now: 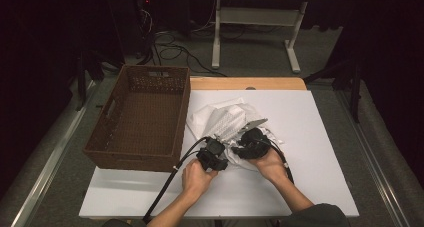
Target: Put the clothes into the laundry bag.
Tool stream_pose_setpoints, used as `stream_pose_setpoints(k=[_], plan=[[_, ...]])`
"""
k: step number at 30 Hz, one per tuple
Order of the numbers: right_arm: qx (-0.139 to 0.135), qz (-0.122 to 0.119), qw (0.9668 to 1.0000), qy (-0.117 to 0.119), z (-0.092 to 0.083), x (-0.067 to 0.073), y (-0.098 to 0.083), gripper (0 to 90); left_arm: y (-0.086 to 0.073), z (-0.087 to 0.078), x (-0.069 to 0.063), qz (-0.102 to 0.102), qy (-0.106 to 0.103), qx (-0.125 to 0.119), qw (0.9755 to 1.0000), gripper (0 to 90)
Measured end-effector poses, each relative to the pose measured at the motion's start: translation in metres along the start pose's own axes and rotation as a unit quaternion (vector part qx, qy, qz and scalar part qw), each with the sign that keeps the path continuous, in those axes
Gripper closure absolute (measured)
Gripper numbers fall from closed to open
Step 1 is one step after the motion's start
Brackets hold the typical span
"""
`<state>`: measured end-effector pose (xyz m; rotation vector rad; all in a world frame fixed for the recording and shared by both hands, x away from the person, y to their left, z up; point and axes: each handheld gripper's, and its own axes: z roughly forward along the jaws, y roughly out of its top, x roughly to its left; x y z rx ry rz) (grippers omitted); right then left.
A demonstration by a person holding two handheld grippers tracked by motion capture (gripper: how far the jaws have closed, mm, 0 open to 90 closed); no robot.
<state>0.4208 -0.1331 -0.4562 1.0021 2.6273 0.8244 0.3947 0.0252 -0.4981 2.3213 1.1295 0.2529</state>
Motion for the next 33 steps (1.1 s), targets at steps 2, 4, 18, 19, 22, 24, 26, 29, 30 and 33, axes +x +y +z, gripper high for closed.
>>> stream_pose_setpoints(k=[2,4,18,19,22,24,26,29,30,33], plan=[[0.003,-0.008,1.0,-0.002,0.002,0.001,0.0,58.0,0.001,-0.001,0.002,0.001,-0.015,0.008,0.9999,81.4],[0.006,-0.004,1.0,0.002,0.004,0.001,0.001,56.5,0.001,-0.001,0.004,0.002,-0.023,0.014,0.9996,87.6],[0.024,-0.028,0.9992,-0.016,0.022,0.007,0.011,83.6,-0.035,-0.041,0.013,-0.013,-0.099,-0.007,0.995,90.0],[0.023,-0.029,0.9991,-0.023,0.022,0.008,0.015,83.7,-0.038,-0.045,0.013,-0.011,-0.099,-0.009,0.995,90.0],[0.01,-0.03,0.998,-0.054,0.026,0.008,0.026,83.9,-0.046,-0.056,0.012,-0.005,-0.092,-0.013,0.9956,90.0],[0.008,-0.03,0.9965,-0.077,0.03,0.006,0.033,83.9,-0.049,-0.061,0.013,-0.001,-0.078,-0.016,0.9968,90.0],[0.01,-0.028,0.9949,-0.097,0.037,0.003,0.038,83.0,-0.051,-0.062,0.018,-0.012,-0.075,-0.021,0.9969,90.0],[0.0,-0.015,0.9967,-0.08,0.041,0.005,0.038,73.6,-0.052,-0.058,0.025,-0.023,-0.074,-0.024,0.9967,89.4],[0.004,-0.022,0.9971,-0.073,0.039,0.007,0.037,69.5,-0.052,-0.056,0.026,-0.024,-0.072,-0.026,0.9968,89.0],[0.003,-0.045,0.9971,-0.061,0.026,0.016,0.034,61.0,-0.051,-0.053,0.028,-0.029,-0.069,-0.025,0.9969,79.1]])
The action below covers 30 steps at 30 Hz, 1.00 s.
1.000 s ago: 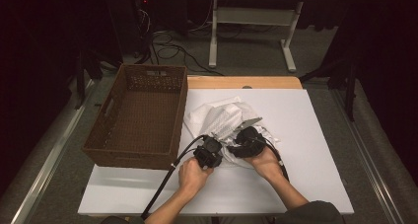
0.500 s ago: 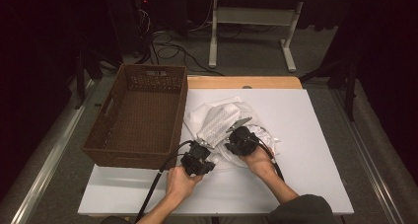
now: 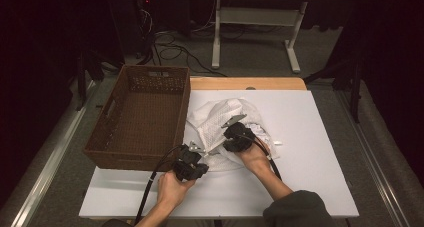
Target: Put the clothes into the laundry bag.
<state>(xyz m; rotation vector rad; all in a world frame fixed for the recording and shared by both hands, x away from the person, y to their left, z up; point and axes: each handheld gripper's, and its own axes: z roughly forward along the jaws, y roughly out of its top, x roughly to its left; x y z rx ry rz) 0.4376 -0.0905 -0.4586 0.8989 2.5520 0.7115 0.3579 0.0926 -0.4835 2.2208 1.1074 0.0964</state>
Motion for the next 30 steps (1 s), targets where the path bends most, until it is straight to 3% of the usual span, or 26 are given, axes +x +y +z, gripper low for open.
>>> stream_pose_setpoints(k=[4,7,11,14,17,19,21,23,25,30], plan=[[-0.023,0.01,0.9995,0.017,-0.028,0.001,-0.008,55.5,0.002,0.004,0.001,-0.018,-0.005,0.003,0.9998,58.1],[-0.026,0.01,0.9993,0.026,-0.048,-0.002,-0.018,49.4,0.003,0.012,-0.001,-0.022,0.003,0.013,0.9997,47.8],[-0.009,0.009,0.9993,0.034,-0.057,-0.004,-0.031,43.1,0.006,0.02,0.001,-0.026,0.005,0.017,0.9995,45.0],[0.009,0.009,0.9993,0.034,-0.05,-0.004,-0.038,40.1,0.006,0.023,0.004,-0.029,0.006,0.014,0.9994,49.9],[0.028,0.012,0.9987,0.041,-0.036,-0.001,-0.038,40.3,0.005,0.025,0.004,-0.02,0.009,0.013,0.9997,61.6],[0.039,-0.001,0.9984,0.042,-0.026,0.002,-0.036,42.9,0.005,0.025,0.005,-0.016,0.007,0.012,0.9998,68.9],[0.051,-0.012,0.998,0.035,-0.018,0.006,-0.032,51.9,0.004,0.025,0.006,-0.013,0.003,0.013,0.9998,76.5],[0.061,-0.024,0.9975,0.028,-0.012,0.009,-0.029,66.3,0.004,0.025,0.006,-0.007,-0.002,0.02,0.9998,82.4],[0.073,-0.024,0.9967,0.026,-0.009,0.011,-0.023,77.0,0.004,0.022,0.003,-0.001,-0.004,0.02,0.9998,85.0],[0.06,-0.038,0.9974,0.011,-0.012,0.017,-0.008,82.9,0.003,0.013,-0.001,0.004,-0.015,0.011,0.9998,86.4]])
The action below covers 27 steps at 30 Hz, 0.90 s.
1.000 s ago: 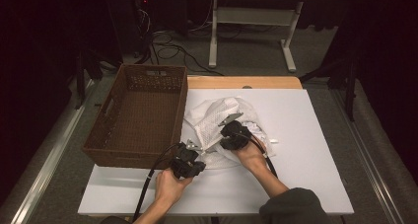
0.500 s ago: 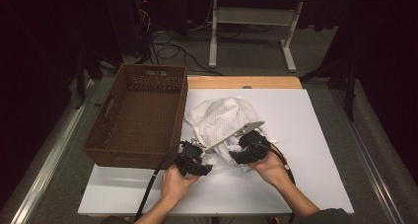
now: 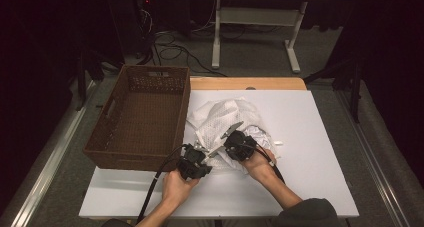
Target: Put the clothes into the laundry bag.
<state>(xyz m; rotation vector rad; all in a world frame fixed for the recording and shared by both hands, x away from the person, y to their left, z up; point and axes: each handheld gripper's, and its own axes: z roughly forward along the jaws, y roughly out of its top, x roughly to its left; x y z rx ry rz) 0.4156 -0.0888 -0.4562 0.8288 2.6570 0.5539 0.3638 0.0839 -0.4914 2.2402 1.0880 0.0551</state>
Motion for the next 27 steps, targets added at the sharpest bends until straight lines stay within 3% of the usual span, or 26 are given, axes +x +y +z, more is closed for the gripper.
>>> stream_pose_setpoints(k=[5,8,11,13,16,23,27], plan=[[-0.021,0.011,0.9995,-0.021,0.008,-0.002,0.019,83.5,-0.002,-0.006,-0.004,0.007,0.004,-0.002,1.0,86.9],[-0.028,0.017,0.998,-0.054,0.025,-0.007,0.025,83.1,-0.006,-0.01,-0.003,0.005,0.01,-0.007,0.9999,86.9],[-0.029,0.055,0.9977,-0.026,0.036,-0.018,0.023,79.9,-0.008,-0.01,0.003,-0.004,0.005,-0.007,1.0,86.8],[-0.034,0.066,0.9972,-0.004,0.032,-0.018,0.021,71.1,-0.009,-0.008,0.006,-0.006,0.0,-0.003,1.0,86.6],[-0.034,0.044,0.9984,0.006,0.016,-0.012,0.018,59.1,-0.009,-0.006,0.008,-0.01,0.0,-0.003,0.9999,86.2],[-0.07,0.031,0.997,0.011,-0.031,0.0,-0.002,50.8,-0.01,-0.007,0.007,-0.016,0.002,-0.011,0.9998,85.0],[-0.042,0.018,0.9989,0.012,-0.031,0.005,-0.019,45.7,-0.01,-0.006,0.008,-0.017,0.002,-0.01,0.9998,85.0]])
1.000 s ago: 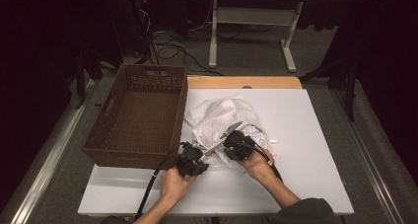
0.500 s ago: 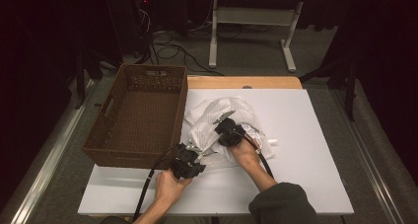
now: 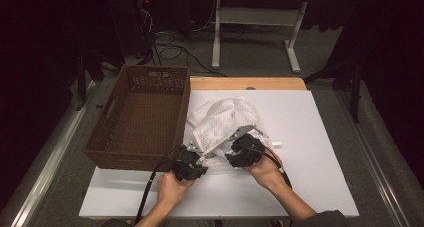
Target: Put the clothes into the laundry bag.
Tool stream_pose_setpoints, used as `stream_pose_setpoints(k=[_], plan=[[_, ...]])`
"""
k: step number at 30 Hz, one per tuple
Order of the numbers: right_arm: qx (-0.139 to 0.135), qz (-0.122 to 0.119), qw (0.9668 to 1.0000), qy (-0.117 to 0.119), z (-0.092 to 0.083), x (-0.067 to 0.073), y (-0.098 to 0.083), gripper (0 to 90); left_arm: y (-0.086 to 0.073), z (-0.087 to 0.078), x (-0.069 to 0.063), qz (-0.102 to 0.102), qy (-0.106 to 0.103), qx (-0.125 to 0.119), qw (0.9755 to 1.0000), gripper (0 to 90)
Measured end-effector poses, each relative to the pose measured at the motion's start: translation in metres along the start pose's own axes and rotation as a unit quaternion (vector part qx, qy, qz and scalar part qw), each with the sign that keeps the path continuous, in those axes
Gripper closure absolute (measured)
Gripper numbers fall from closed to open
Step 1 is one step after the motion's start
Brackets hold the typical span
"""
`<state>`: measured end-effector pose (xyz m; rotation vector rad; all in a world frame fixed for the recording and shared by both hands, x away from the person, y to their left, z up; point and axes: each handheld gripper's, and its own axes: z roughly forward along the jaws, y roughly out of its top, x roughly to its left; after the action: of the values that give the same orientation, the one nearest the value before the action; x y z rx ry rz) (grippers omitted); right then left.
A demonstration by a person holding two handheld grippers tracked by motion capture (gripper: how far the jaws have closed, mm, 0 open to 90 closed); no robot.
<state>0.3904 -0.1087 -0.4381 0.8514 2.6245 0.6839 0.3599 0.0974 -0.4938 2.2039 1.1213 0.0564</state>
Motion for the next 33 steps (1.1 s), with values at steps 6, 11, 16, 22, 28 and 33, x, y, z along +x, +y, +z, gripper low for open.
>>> stream_pose_setpoints(k=[6,11,16,22,28,33], plan=[[0.049,0.006,0.9988,-0.002,0.03,0.0,-0.007,42.5,0.0,-0.002,-0.002,0.007,0.0,-0.001,1.0,85.0],[0.058,-0.026,0.9979,-0.016,0.044,0.005,0.009,82.1,0.0,-0.005,-0.001,0.008,-0.001,-0.003,1.0,85.6],[0.033,-0.01,0.9992,-0.02,0.042,0.003,0.029,87.1,0.0,-0.009,-0.002,0.012,-0.004,-0.002,0.9999,86.5],[0.009,-0.004,0.9973,-0.073,0.063,-0.001,0.047,87.1,-0.001,-0.012,-0.004,0.014,0.001,-0.003,0.9999,86.8],[0.013,0.016,0.9995,-0.022,0.074,-0.007,0.043,65.2,-0.003,-0.007,0.002,0.003,0.001,0.001,1.0,86.3],[-0.002,0.006,1.0,0.001,0.039,0.005,0.031,51.7,-0.003,-0.007,0.004,0.001,-0.002,-0.001,1.0,85.5]])
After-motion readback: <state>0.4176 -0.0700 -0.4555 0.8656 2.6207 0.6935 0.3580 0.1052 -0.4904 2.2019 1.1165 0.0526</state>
